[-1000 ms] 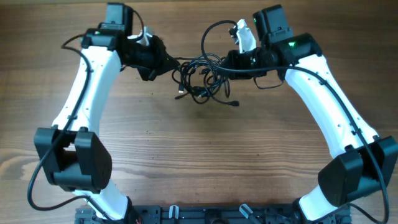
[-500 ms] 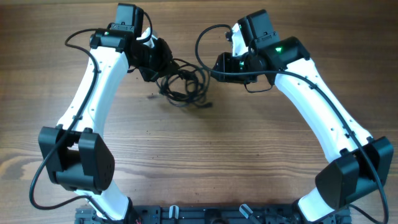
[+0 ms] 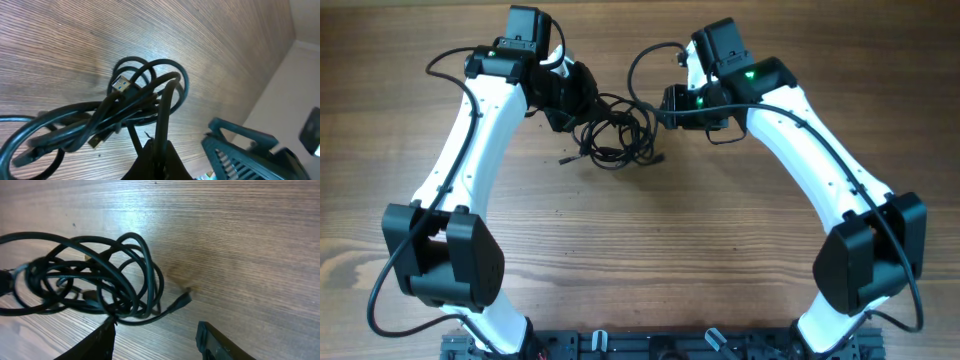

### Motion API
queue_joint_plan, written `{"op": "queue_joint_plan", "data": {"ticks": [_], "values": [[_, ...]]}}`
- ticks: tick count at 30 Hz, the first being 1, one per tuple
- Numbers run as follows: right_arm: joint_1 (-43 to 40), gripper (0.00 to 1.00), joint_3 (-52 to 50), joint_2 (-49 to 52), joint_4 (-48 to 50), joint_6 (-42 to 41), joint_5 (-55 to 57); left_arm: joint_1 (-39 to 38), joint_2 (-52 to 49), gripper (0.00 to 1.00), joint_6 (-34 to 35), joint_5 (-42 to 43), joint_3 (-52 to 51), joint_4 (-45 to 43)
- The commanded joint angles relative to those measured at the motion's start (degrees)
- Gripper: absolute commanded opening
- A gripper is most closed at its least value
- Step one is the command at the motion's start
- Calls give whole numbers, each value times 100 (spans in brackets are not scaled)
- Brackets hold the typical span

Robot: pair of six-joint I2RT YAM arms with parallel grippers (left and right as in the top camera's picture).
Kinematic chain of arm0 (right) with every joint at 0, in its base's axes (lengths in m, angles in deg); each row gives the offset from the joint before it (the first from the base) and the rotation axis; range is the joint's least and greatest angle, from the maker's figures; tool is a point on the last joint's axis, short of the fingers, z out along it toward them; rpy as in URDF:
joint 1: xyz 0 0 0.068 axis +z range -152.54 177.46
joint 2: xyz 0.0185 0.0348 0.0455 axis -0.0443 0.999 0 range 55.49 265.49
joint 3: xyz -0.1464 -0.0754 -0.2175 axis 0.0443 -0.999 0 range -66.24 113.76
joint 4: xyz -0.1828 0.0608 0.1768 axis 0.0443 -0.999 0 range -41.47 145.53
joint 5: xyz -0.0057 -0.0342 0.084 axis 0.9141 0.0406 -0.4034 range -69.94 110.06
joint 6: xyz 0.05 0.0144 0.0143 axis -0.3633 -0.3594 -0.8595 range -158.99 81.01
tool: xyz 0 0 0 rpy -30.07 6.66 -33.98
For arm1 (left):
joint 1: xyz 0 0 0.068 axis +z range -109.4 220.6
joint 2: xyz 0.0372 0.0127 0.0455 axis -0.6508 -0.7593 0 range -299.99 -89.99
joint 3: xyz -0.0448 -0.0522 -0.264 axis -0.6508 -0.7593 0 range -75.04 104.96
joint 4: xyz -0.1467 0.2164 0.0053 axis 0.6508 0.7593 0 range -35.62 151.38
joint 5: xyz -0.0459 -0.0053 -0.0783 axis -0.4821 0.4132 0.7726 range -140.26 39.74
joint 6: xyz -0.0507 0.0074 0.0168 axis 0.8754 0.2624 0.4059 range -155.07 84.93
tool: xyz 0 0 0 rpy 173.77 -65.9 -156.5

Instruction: Untangle cables

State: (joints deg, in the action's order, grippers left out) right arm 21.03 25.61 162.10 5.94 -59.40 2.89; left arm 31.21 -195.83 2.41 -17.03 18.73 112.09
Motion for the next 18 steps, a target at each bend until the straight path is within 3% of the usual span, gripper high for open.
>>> {"op": "queue_joint_plan", "data": {"ticks": [1, 9, 14, 18], "values": [[-85, 54, -37, 157, 109, 756, -470, 13, 105, 4, -387, 826, 83, 20], [-289, 55, -37, 184, 28, 706, -535, 142, 105, 4, -387, 1419, 83, 122], [-291, 56, -37, 184, -111, 896, -688, 330, 105, 4, 1572, 1421, 83, -522], [-291, 55, -37, 184, -221, 1132, -688, 330, 105, 4, 2267, 1690, 83, -671]]}}
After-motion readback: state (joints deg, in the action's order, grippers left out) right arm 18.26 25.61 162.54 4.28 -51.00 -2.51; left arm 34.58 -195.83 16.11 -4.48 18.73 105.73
